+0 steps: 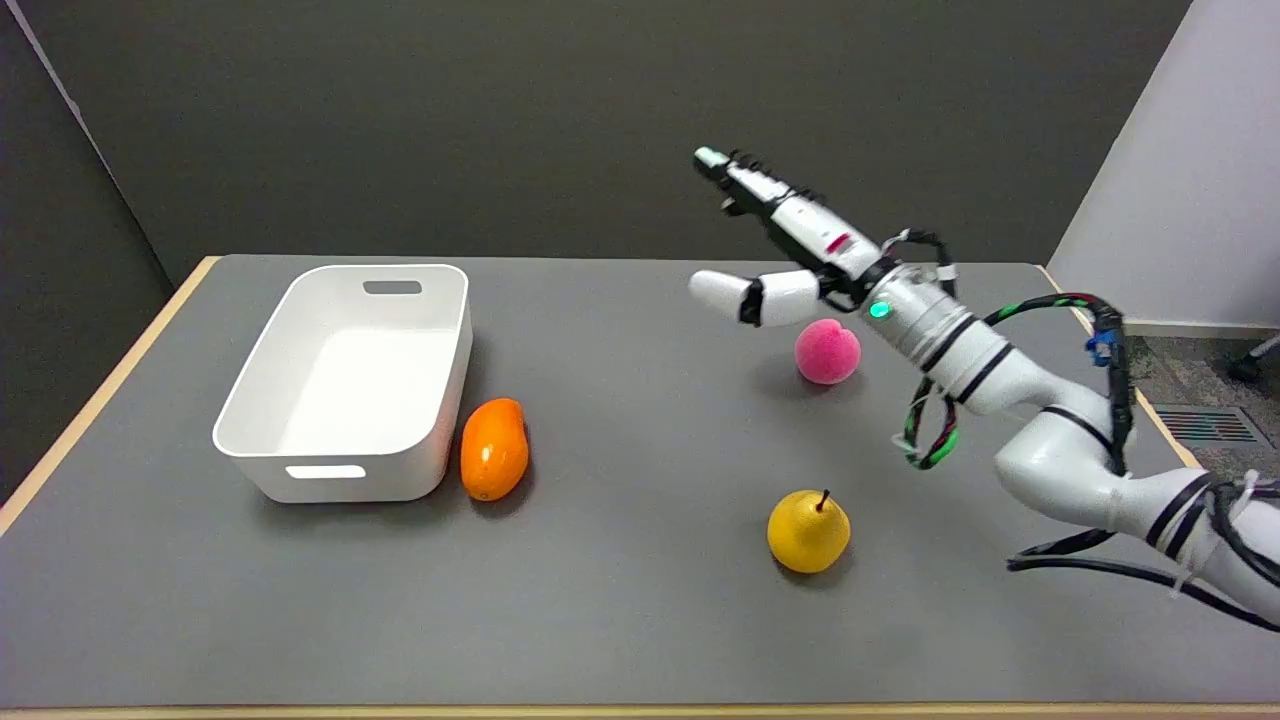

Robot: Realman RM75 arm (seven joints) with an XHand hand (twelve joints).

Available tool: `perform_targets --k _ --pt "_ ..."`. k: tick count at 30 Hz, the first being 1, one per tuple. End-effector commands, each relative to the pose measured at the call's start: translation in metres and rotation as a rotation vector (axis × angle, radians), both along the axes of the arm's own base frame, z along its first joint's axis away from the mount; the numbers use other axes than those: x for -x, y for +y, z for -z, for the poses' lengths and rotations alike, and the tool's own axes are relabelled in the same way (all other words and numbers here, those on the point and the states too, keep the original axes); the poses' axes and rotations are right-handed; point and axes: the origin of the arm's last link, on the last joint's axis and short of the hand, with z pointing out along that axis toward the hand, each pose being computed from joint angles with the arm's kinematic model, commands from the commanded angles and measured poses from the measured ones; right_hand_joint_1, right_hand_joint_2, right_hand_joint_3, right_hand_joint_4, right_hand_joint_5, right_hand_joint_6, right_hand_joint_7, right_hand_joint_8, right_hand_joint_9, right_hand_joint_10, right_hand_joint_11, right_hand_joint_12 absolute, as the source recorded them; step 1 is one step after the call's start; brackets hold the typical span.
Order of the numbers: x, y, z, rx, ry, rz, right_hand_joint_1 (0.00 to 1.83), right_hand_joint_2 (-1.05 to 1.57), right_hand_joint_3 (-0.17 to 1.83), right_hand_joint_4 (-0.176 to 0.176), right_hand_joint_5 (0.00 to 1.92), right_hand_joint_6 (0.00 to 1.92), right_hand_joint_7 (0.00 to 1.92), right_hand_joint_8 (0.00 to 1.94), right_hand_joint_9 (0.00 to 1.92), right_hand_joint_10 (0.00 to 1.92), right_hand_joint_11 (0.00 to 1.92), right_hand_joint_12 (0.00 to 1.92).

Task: Pick up mango.

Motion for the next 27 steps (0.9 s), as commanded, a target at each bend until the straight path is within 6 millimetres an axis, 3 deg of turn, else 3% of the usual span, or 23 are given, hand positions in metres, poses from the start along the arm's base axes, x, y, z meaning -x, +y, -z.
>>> perform_targets --k 1,3,5,7,11,13,14,16,27 --pt "0.035 -0.001 0.112 -0.085 0.04 0.229 0.35 0.52 0.89 -0.022 0.0 0.0 0.0 0.04 0.0 0.13 0.0 0.92" --pt "0.039 -0.001 0.12 -0.096 0.044 0.241 0.37 0.51 0.85 -0.012 0.0 0.0 0.0 0.0 0.0 0.12 0.0 0.95" --pt "0.042 -0.001 0.132 -0.117 0.051 0.25 0.37 0.52 0.84 -0.013 0.0 0.01 0.0 0.0 0.0 0.08 0.0 0.87" --pt "0.042 -0.002 0.144 -0.136 0.097 0.228 0.4 0.57 0.75 -0.031 0.0 0.06 0.0 0.0 0.0 0.01 0.0 0.53" --pt "0.039 0.001 0.164 -0.172 0.175 0.182 0.42 0.54 0.86 -0.086 0.0 0.07 0.0 0.0 0.0 0.0 0.0 0.07" --pt "0.039 0.003 0.173 -0.19 0.184 0.178 0.43 0.54 0.86 -0.106 0.01 0.07 0.0 0.0 0.0 0.0 0.0 0.04" --pt "0.001 0.049 0.237 -0.412 -0.032 0.151 0.43 0.54 0.86 -0.113 0.01 0.07 0.0 0.0 0.0 0.0 0.0 0.03" --pt "0.044 0.005 0.183 -0.207 0.185 0.203 0.44 0.54 0.86 -0.122 0.01 0.07 0.0 0.0 0.0 0.0 0.0 0.02" --pt "0.064 0.008 0.209 -0.245 0.19 0.271 0.43 0.54 0.86 -0.125 0.0 0.08 0.0 0.0 0.0 0.0 0.0 0.08"
